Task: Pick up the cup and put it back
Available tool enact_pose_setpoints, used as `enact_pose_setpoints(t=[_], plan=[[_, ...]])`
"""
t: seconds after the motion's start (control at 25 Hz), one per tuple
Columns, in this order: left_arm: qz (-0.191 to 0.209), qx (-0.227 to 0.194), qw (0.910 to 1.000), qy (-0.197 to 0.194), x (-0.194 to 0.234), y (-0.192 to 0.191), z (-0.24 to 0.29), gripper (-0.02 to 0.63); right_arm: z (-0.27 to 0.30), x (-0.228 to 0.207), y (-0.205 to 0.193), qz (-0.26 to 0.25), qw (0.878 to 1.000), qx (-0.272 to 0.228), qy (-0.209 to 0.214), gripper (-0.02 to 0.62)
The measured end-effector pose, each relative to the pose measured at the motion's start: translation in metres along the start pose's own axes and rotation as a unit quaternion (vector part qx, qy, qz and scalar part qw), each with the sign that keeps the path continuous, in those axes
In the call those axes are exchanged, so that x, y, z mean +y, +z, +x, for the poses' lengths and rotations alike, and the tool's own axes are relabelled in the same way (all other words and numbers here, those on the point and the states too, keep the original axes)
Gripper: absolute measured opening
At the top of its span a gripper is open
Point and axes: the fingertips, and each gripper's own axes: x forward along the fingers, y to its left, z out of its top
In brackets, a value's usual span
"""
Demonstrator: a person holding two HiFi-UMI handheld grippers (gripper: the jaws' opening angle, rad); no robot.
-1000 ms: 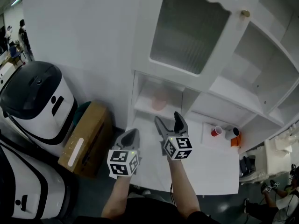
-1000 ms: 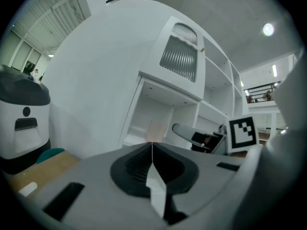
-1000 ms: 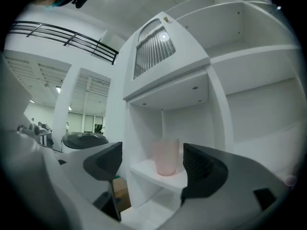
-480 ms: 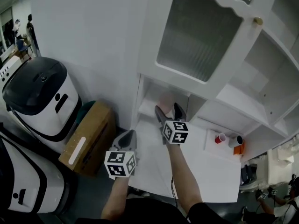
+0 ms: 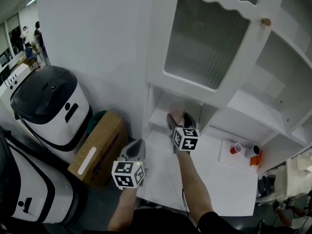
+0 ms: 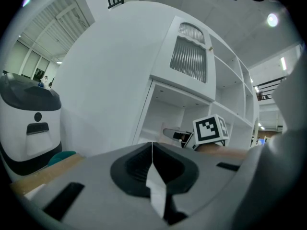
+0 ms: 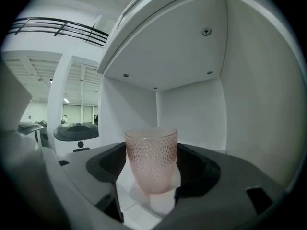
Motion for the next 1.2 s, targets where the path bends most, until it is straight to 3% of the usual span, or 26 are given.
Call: enact_pose_setpoints(t=[0.32,0.68,0.8,0.96,1.2], plan=[[0.005,0.010,0.9997,-0.022,-0.017,-0.006,0.006,0.014,-0.044,0.013,0.018,0.002,0.999,-0.046,0.020,0.331],[0.012,0.043,0.9927,-0.112,-0.091,-0.032,0.037,0.014,-0.146,0.009,0.070,-0.003,0.993,-0.120,0.006,0.330],[0.021,0.045,0.9880,-0.146,-0.126,-0.036,0.045,0.014,-0.184,-0.015,0.079,-0.020,0.991,-0.126,-0.033,0.330],[0.046,0.019,0.9811,-0.187,-0.173,-0.025,0.052,0.014,-0.239,-0.062,0.064,-0.025,0.987,-0.110,-0.117,0.330],[0.060,0.006,0.9629,-0.263,-0.252,-0.014,0.063,0.014,-0.305,-0.108,0.042,-0.017,0.975,-0.090,-0.201,0.330]])
